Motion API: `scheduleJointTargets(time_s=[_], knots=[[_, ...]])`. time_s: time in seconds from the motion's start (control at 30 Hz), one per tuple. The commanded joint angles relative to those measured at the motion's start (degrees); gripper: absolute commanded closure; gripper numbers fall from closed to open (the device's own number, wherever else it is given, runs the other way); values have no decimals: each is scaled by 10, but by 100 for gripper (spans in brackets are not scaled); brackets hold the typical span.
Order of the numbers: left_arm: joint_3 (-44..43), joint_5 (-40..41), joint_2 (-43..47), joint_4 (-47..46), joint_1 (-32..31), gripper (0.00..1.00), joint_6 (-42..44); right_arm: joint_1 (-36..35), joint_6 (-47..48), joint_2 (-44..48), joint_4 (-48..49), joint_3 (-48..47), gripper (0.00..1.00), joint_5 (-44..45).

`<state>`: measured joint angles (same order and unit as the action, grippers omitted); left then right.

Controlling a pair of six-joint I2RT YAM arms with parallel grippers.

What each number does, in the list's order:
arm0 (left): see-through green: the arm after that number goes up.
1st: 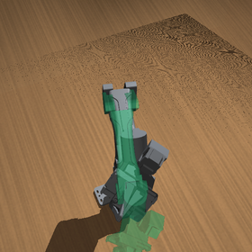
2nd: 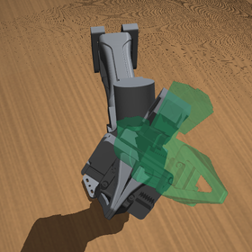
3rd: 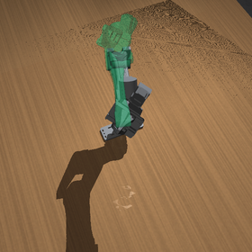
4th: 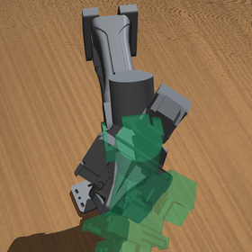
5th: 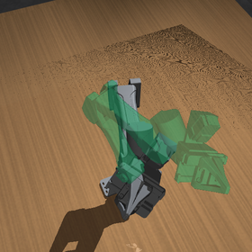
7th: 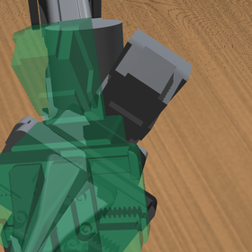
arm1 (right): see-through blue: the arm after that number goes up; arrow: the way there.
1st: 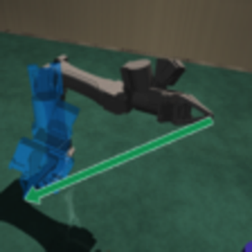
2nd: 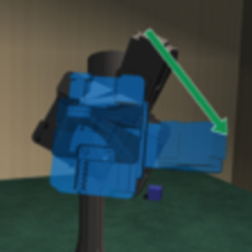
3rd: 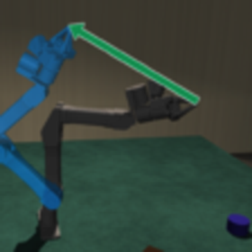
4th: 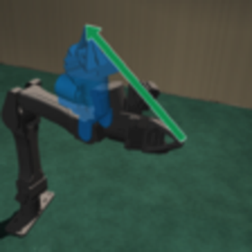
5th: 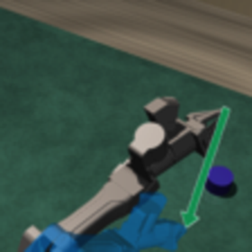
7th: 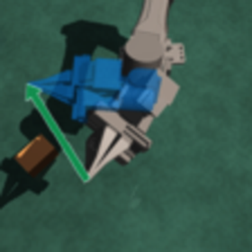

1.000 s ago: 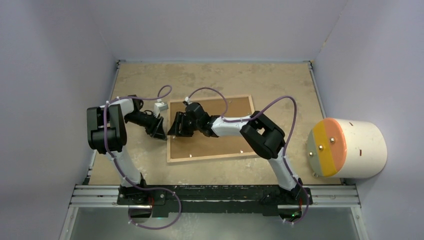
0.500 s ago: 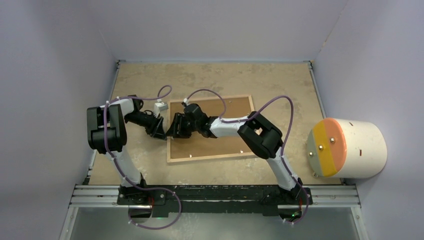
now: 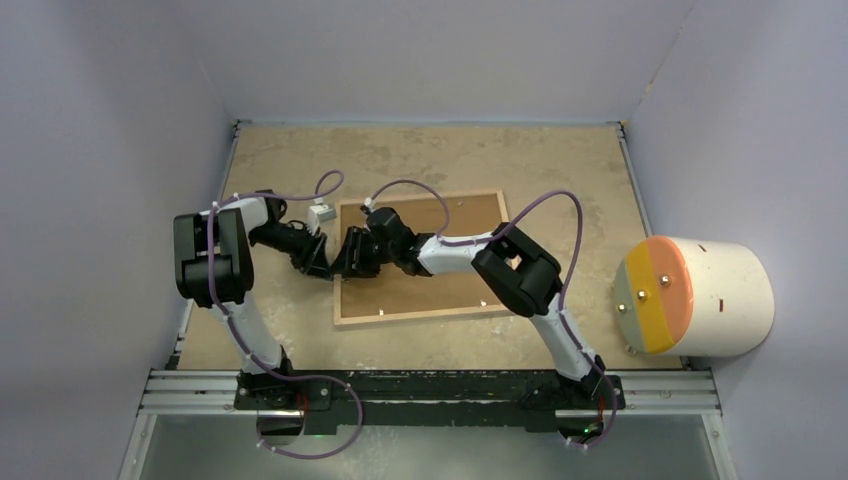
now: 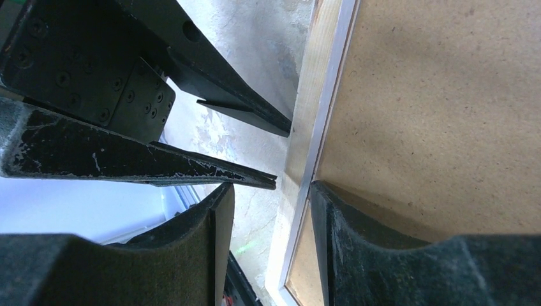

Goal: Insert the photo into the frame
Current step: Install the photo frame at the center of the board, then adjust the photo frame at the center of the board.

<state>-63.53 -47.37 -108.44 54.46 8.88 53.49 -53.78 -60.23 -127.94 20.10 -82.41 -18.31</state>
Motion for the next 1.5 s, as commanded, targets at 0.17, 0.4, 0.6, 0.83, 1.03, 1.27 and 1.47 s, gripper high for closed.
scheduleJointTargets(time_s=[0.17, 0.4, 0.6, 0.83, 1.03, 1.27, 1.47], knots=[[6, 48, -13, -46, -2, 62, 20, 0, 9, 11, -35, -25, 48, -15], [-15, 78, 9, -21, 12, 61, 42, 85, 54, 118, -66, 5, 33, 22], [29, 119, 47, -39, 10, 60, 61, 234, 103, 262, -116, 135, 17, 93], [107, 196, 86, -88, -25, 59, 73, 385, 172, 363, -179, 235, 7, 240], [142, 231, 110, -109, -75, 58, 57, 421, 178, 304, -182, 235, 6, 213], [161, 228, 124, -118, -126, 58, 30, 421, 152, 212, -136, 198, 10, 126], [159, 211, 124, -125, -184, 56, -6, 388, 123, 126, -121, 100, 13, 52]])
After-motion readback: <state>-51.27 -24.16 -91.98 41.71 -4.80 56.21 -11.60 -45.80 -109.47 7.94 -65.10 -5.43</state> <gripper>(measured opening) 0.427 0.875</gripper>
